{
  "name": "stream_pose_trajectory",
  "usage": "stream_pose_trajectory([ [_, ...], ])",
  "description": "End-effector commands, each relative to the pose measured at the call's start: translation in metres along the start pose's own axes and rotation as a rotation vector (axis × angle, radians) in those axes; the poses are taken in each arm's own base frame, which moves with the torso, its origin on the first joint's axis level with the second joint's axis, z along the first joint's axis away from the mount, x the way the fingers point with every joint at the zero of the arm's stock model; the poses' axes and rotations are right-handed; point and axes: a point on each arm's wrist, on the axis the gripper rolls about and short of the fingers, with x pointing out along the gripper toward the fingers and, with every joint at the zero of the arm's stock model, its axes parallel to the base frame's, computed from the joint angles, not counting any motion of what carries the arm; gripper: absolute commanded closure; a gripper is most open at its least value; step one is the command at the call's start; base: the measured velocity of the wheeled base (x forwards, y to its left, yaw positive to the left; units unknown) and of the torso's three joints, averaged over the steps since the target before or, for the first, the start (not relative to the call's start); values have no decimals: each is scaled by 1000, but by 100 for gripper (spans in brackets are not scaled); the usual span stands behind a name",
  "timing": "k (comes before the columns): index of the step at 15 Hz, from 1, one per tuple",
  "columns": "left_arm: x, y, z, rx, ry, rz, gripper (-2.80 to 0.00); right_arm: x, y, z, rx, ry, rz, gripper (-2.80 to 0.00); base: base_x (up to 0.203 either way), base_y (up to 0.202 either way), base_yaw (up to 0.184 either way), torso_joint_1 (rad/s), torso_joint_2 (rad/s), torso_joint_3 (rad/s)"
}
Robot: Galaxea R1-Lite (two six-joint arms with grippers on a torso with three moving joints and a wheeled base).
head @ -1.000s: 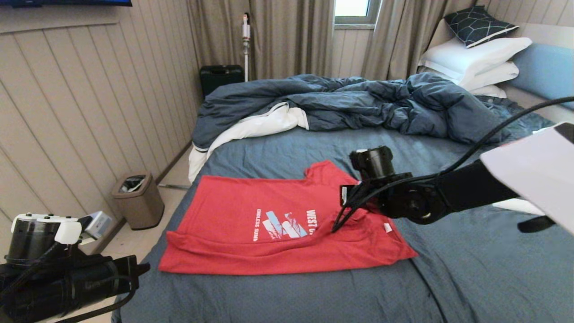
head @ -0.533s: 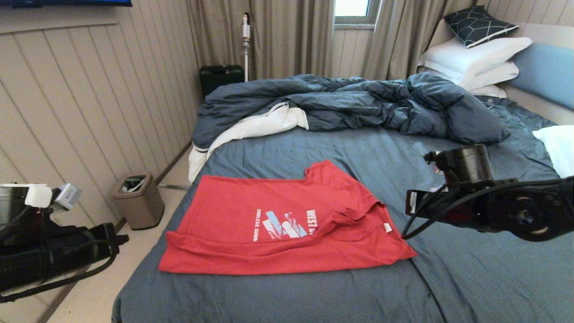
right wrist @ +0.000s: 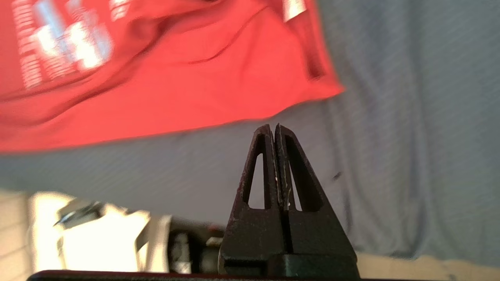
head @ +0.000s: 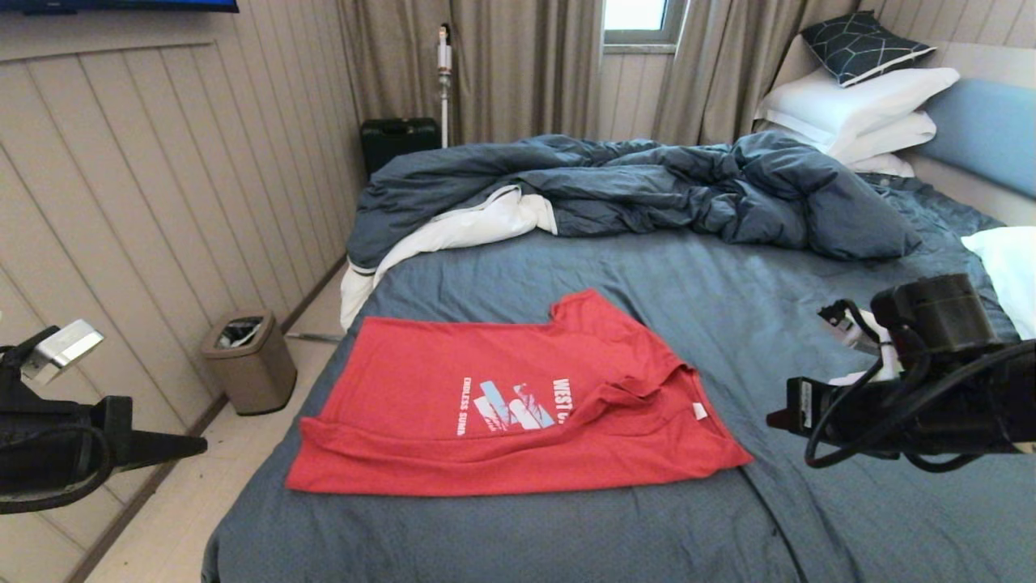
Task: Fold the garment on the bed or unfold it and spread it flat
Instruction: Fold the red T-shirt
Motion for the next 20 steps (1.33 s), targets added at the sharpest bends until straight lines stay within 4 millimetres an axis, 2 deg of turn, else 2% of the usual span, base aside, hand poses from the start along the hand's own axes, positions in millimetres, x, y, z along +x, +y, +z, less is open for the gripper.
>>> stream_pose_trajectory([
  [1,1,6,3,32,68,-14,0,-11,2,4,7,-2,15,0,0,0,0,0,0,0],
  [6,16,16,10,52,118,-27,0,-20,6,13,26,-2,19,0,0,0,0,0,0,0],
  [7,18,17,11,49,122,-28,-280,-21,6,13,25,-4,17,-280,0,0,0,0,0,0],
  [16,60,49,19,37,158,22,-280,-18,7,17,20,-11,23,-280,0,0,0,0,0,0],
  [20,71,57,20,35,168,22,-280,-17,8,19,21,-14,22,-280,0,0,0,0,0,0],
])
